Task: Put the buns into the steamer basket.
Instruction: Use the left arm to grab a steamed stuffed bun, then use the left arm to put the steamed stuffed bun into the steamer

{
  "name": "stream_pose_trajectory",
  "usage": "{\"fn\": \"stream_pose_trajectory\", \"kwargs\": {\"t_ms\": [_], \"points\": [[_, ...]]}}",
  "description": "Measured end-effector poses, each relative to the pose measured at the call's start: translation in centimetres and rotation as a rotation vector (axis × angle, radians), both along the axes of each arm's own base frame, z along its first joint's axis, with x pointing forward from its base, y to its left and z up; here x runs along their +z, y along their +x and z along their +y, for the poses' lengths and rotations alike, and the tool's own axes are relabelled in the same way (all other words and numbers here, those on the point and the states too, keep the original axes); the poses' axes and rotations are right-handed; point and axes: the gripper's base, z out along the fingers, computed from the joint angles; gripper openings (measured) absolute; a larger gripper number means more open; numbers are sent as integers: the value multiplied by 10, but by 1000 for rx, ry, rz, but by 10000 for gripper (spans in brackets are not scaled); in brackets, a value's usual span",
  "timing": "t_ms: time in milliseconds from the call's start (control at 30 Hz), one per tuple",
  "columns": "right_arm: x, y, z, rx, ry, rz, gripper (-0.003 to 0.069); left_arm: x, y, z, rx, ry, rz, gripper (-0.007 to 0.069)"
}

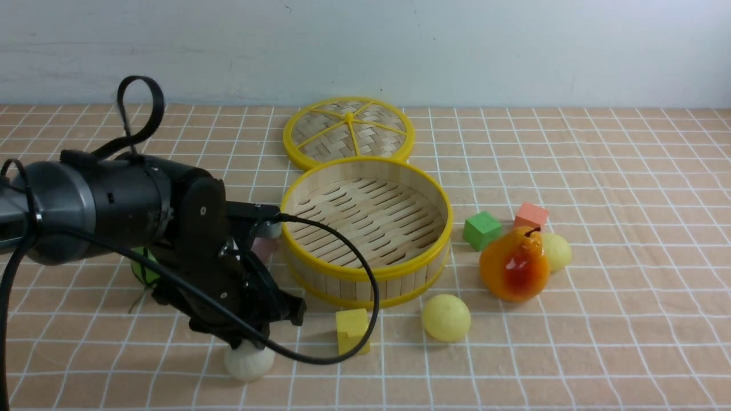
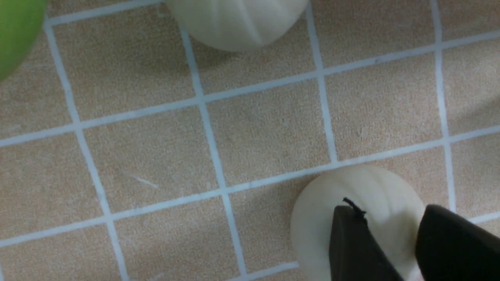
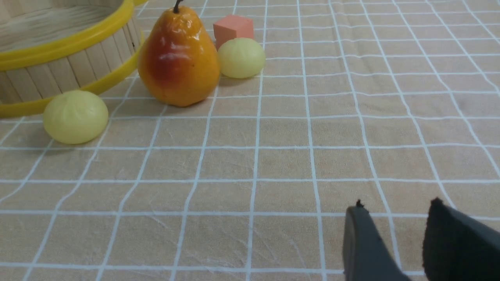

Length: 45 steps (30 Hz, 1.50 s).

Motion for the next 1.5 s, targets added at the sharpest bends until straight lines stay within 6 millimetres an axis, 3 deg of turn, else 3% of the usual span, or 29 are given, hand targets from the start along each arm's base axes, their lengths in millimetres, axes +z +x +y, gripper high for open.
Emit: {"fn": "stream_pose_trajectory", "kwargs": {"t_ms": [200, 267, 333, 467, 533, 567, 600, 667, 833, 967, 1100, 1233, 1367, 1400, 1433, 1500], "points": [[0, 0, 0, 0, 0, 0, 239, -1, 0, 0, 0, 2, 4, 152], [0, 0, 0, 0, 0, 0, 239, -1, 0, 0, -1, 5, 11, 100], [0, 0, 0, 0, 0, 0, 239, 2, -2, 1, -4, 8, 8, 0], [0, 0, 0, 0, 0, 0, 239, 17, -5, 3, -10, 8, -16, -13], [0, 0, 0, 0, 0, 0, 239, 43, -6, 4, -9, -12, -58, -13], [0, 0, 0, 0, 0, 0, 239, 44, -7, 4, -9, -14, -58, -13], [0, 0, 0, 0, 0, 0, 239, 70, -2, 1, -13, -49, -121, -13], [0, 0, 0, 0, 0, 0, 239, 91, 4, -3, -36, -84, -181, -13], [0, 0, 0, 0, 0, 0, 239, 119, 28, -20, -111, -154, -270, -13], [0, 0, 0, 0, 0, 0, 239, 108, 51, -41, -194, -148, -274, -13], [0, 0, 0, 0, 0, 0, 239, 75, 79, -70, -267, -92, -249, -13], [0, 0, 0, 0, 0, 0, 239, 45, 98, -79, -267, -41, -195, 3], [0, 0, 0, 0, 0, 0, 239, 31, 108, -80, -266, -12, -165, 76], [0, 0, 0, 0, 0, 0, 239, 30, 109, -81, -266, -9, -164, 150], [0, 0, 0, 0, 0, 0, 239, 30, 109, -81, -266, -9, -163, 170], [0, 0, 0, 0, 0, 0, 239, 39, 106, -79, -264, -11, -164, 311]]}}
